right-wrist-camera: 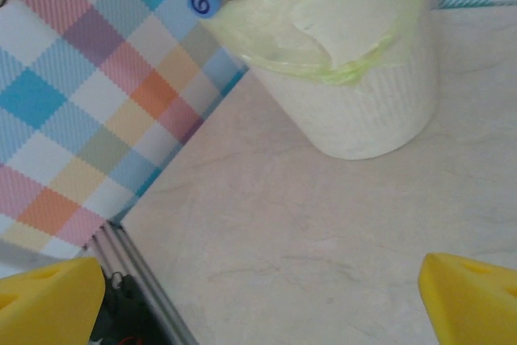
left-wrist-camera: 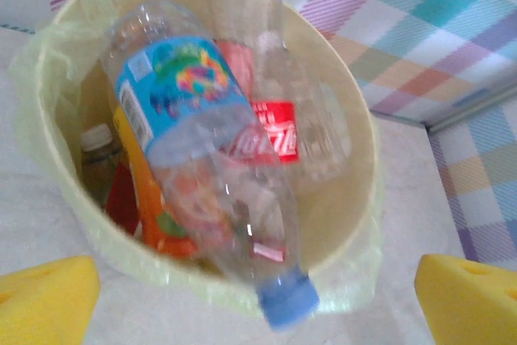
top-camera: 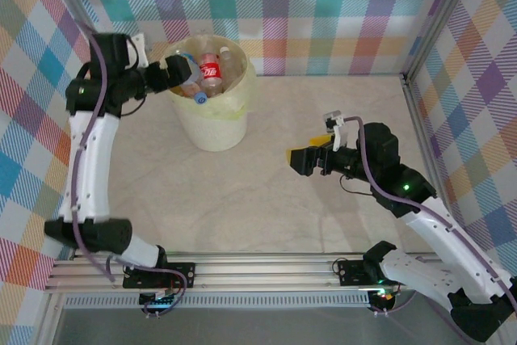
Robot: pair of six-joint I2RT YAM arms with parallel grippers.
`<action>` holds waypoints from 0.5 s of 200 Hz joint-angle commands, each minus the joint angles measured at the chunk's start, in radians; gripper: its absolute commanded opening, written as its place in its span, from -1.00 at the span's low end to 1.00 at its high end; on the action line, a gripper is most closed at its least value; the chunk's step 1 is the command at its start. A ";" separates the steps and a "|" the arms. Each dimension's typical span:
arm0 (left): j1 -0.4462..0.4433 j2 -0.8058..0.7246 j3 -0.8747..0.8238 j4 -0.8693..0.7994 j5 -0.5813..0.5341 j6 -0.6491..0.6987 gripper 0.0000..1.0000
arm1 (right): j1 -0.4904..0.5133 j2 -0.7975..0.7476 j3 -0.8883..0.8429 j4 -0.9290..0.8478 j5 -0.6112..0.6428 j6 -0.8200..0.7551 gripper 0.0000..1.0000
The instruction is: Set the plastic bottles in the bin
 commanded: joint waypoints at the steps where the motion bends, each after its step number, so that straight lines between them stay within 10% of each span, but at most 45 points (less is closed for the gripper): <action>1: 0.007 -0.161 -0.200 0.153 0.055 0.057 1.00 | 0.003 -0.047 0.000 -0.034 0.111 -0.077 0.99; 100: 0.001 -0.663 -1.002 0.374 -0.191 -0.103 1.00 | -0.015 -0.087 -0.352 0.220 0.593 -0.217 0.99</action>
